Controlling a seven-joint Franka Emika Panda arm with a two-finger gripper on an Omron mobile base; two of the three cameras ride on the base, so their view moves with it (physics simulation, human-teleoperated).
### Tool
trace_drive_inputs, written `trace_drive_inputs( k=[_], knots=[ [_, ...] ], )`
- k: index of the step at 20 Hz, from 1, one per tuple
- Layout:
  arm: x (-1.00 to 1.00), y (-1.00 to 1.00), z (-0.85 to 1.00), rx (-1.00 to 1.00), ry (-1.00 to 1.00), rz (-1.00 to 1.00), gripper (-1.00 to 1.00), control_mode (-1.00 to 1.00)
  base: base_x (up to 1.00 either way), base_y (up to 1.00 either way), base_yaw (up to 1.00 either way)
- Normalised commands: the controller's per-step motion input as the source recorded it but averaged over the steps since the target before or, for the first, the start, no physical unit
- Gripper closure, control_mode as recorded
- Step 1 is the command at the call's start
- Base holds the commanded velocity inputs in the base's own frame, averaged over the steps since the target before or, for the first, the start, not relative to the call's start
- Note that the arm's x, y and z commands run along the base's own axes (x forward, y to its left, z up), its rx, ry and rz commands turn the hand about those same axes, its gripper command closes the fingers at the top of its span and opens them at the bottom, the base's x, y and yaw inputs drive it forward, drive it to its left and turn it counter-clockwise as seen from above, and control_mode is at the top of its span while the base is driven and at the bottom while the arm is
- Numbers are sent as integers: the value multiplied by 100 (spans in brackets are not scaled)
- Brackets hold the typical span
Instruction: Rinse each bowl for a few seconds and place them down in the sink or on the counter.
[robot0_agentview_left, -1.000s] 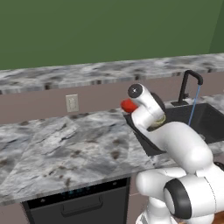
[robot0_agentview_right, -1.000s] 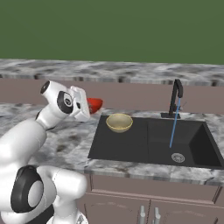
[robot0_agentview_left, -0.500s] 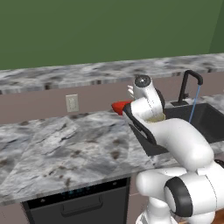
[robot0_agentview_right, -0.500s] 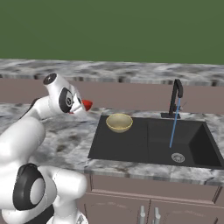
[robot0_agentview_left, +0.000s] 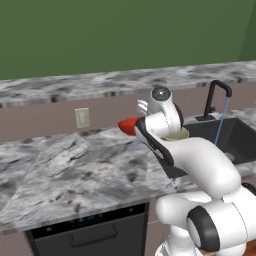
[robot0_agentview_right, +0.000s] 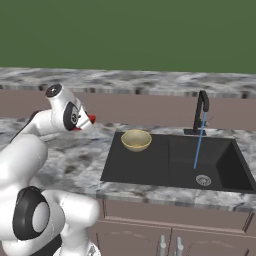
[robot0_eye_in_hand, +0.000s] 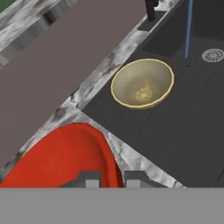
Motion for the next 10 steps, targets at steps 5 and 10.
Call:
trace_drive_inputs(
  k=[5,10],
  knots=[
    [10,18,-16,-4,-7,13,100,-100,0,0,0],
    [2,0,-25,0,-9,11,100,-100,0,0,0]
  ],
)
